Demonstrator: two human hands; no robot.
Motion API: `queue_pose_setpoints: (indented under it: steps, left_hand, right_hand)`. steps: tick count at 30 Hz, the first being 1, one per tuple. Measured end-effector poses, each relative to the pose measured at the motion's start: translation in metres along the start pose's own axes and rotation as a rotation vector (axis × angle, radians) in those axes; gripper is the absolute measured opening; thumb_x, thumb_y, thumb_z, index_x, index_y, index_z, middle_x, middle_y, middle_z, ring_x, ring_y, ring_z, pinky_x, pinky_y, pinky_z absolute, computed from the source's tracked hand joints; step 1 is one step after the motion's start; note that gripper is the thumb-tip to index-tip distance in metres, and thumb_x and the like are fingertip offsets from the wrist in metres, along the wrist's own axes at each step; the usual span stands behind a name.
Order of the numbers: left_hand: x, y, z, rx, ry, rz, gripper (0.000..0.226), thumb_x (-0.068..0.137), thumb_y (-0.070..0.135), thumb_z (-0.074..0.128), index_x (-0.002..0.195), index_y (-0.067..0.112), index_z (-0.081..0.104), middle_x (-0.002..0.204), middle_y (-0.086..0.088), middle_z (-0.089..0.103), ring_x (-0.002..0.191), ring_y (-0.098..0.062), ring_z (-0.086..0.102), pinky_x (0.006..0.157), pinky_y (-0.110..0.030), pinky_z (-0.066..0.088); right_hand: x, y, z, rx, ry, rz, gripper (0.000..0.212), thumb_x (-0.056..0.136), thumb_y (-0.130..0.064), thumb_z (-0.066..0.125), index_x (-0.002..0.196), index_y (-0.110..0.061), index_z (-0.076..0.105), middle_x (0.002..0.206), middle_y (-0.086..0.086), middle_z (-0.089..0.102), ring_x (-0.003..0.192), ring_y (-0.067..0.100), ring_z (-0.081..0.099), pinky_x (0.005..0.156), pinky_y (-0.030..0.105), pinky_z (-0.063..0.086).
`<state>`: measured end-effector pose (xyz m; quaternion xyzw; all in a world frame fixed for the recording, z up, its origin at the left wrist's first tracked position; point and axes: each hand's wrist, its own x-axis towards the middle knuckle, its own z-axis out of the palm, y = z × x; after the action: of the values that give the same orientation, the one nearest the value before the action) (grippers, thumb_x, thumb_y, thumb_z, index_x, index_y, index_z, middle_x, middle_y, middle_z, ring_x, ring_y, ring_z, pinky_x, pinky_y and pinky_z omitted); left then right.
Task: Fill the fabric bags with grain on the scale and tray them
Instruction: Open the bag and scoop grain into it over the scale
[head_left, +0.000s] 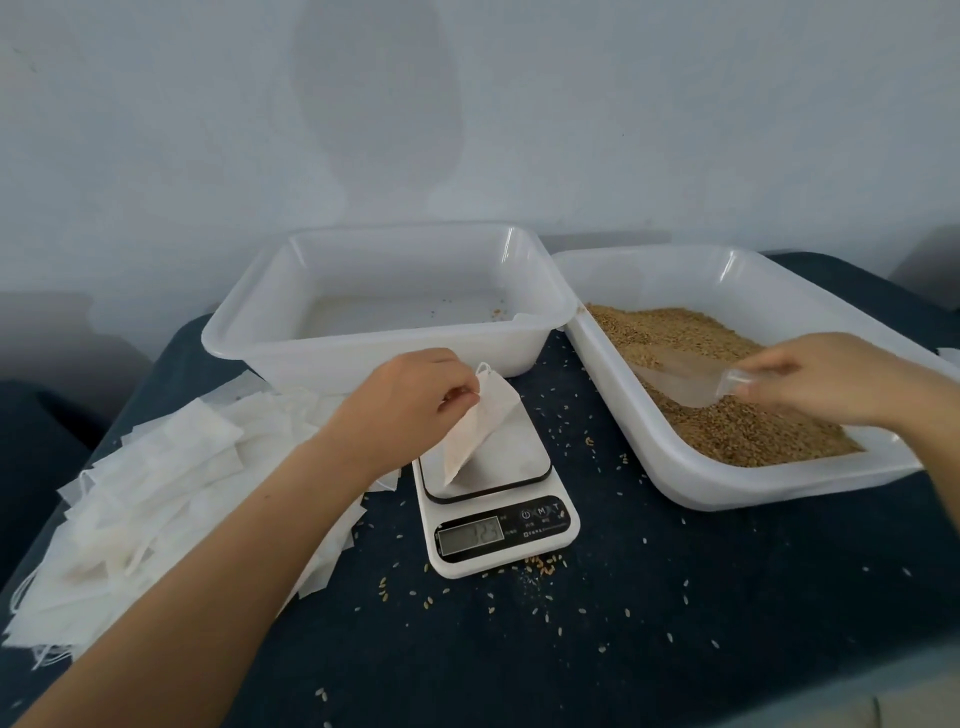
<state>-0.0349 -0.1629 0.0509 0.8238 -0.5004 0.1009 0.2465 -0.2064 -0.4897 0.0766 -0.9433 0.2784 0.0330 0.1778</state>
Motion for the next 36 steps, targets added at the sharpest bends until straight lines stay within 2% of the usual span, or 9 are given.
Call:
queue_pose_setpoints:
  steps: [5, 7, 10, 13, 17, 21, 26, 32, 36]
  left_hand:
    - [0.001, 0.001, 0.001, -0.013, 0.034, -0.035, 0.012, 0.088, 0.013, 0.059, 0.085, 0.007, 0.068, 0.083, -0.002, 0.062, 0.074, -0.017, 0.055, 0.073, -0.032, 0.045]
    - [0.001, -0.001, 0.0, -0.024, 0.042, -0.053, 0.012, 0.088, 0.013, 0.059, 0.085, 0.007, 0.068, 0.084, -0.002, 0.063, 0.075, -0.017, 0.056, 0.073, -0.031, 0.045]
    - [-0.001, -0.005, -0.004, -0.03, 0.047, -0.06, 0.011, 0.088, 0.012, 0.06, 0.084, 0.006, 0.069, 0.083, -0.002, 0.064, 0.073, -0.015, 0.056, 0.072, -0.028, 0.043]
    - [-0.002, -0.01, -0.011, -0.038, 0.038, -0.064, 0.01, 0.087, 0.011, 0.06, 0.082, 0.007, 0.068, 0.08, -0.001, 0.064, 0.072, -0.014, 0.055, 0.071, -0.025, 0.042]
    - [-0.002, -0.016, -0.02, -0.034, 0.022, -0.064, 0.01, 0.087, 0.012, 0.061, 0.081, 0.009, 0.069, 0.079, 0.002, 0.065, 0.071, -0.009, 0.055, 0.07, -0.015, 0.04]
    - [-0.003, -0.016, -0.025, -0.035, 0.0, -0.043, 0.01, 0.086, 0.01, 0.061, 0.081, 0.009, 0.07, 0.079, 0.003, 0.066, 0.073, -0.008, 0.054, 0.07, -0.013, 0.039]
    - [-0.004, -0.018, -0.024, -0.032, -0.027, -0.016, 0.01, 0.088, 0.01, 0.061, 0.087, 0.009, 0.071, 0.086, 0.004, 0.068, 0.075, -0.006, 0.056, 0.072, -0.004, 0.037]
    - [-0.005, -0.015, -0.022, -0.048, -0.044, 0.043, 0.012, 0.088, 0.009, 0.06, 0.088, 0.007, 0.072, 0.087, 0.002, 0.069, 0.075, -0.002, 0.054, 0.073, -0.008, 0.04]
    - [-0.003, -0.012, -0.021, -0.05, -0.064, 0.071, 0.014, 0.089, 0.01, 0.06, 0.092, 0.007, 0.072, 0.09, 0.001, 0.069, 0.079, -0.004, 0.055, 0.076, -0.004, 0.037]
  right_hand:
    - [-0.005, -0.005, -0.007, 0.063, 0.131, -0.035, 0.045, 0.086, -0.047, 0.062, 0.129, -0.033, 0.058, 0.088, -0.02, 0.06, 0.075, 0.003, 0.06, 0.058, 0.018, 0.036]
    - [-0.006, -0.009, -0.011, 0.08, 0.175, -0.062, 0.046, 0.085, -0.047, 0.062, 0.13, -0.034, 0.057, 0.097, -0.016, 0.062, 0.074, -0.003, 0.055, 0.058, 0.015, 0.033]
    - [-0.01, -0.021, -0.018, 0.156, 0.208, -0.126, 0.041, 0.084, -0.045, 0.064, 0.124, -0.041, 0.058, 0.098, -0.02, 0.062, 0.07, 0.004, 0.062, 0.059, 0.017, 0.039]
    - [-0.014, -0.037, -0.022, 0.23, 0.145, -0.227, 0.033, 0.081, -0.04, 0.068, 0.111, -0.051, 0.058, 0.073, -0.025, 0.067, 0.059, 0.001, 0.064, 0.059, 0.02, 0.044]
    - [-0.015, -0.058, -0.019, 0.277, -0.031, -0.364, 0.04, 0.074, -0.044, 0.067, 0.113, -0.047, 0.061, 0.073, -0.013, 0.071, 0.053, 0.0, 0.057, 0.06, 0.019, 0.046]
    - [-0.011, -0.076, -0.013, 0.289, -0.138, -0.421, 0.045, 0.064, -0.051, 0.065, 0.109, -0.052, 0.063, 0.088, -0.017, 0.072, 0.062, 0.001, 0.061, 0.06, 0.014, 0.049]
    - [-0.008, -0.09, -0.013, 0.242, -0.204, -0.454, 0.033, 0.074, -0.04, 0.072, 0.101, -0.057, 0.063, 0.106, -0.033, 0.065, 0.099, -0.011, 0.061, 0.092, 0.02, 0.047]
    - [-0.012, -0.104, -0.024, 0.02, -0.24, -0.461, 0.032, 0.081, -0.038, 0.069, 0.105, -0.057, 0.059, 0.115, -0.022, 0.067, 0.104, 0.0, 0.063, 0.1, 0.031, 0.047]
    - [-0.013, -0.117, -0.033, -0.082, -0.253, -0.457, 0.028, 0.08, -0.042, 0.069, 0.102, -0.055, 0.06, 0.115, -0.004, 0.07, 0.107, 0.018, 0.065, 0.1, 0.044, 0.047]
